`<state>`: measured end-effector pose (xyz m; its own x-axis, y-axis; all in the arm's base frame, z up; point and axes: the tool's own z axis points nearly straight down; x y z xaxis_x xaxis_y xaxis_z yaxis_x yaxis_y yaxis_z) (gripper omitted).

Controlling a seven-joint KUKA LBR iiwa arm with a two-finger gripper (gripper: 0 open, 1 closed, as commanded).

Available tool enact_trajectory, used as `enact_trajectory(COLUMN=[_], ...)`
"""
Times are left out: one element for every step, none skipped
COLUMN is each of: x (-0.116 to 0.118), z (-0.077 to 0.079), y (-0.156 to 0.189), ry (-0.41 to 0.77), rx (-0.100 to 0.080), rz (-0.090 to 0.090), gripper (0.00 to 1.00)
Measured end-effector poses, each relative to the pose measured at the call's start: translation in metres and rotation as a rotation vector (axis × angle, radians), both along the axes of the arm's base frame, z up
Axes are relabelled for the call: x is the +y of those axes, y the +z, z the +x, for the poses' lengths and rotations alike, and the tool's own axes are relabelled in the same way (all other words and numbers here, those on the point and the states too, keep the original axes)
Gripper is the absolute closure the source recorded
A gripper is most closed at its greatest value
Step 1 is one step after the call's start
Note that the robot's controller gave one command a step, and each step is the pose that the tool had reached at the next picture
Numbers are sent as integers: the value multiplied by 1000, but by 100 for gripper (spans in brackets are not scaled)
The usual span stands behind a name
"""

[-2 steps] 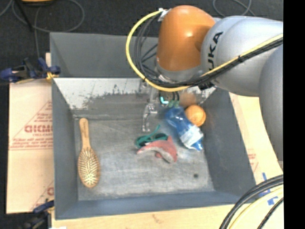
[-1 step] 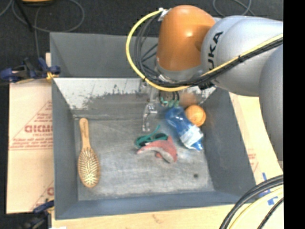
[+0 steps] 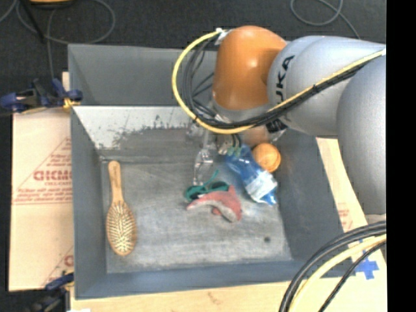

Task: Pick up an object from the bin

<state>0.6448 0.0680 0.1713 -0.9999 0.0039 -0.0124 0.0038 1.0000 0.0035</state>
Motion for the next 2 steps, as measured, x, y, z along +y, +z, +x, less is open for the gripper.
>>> enact_trajectory(x=[-6,-57], z=[-47,-73], y=[-44,-67], ry=[78,320], rx=[9,8], rz=[-6,-5], gripper=[0,100])
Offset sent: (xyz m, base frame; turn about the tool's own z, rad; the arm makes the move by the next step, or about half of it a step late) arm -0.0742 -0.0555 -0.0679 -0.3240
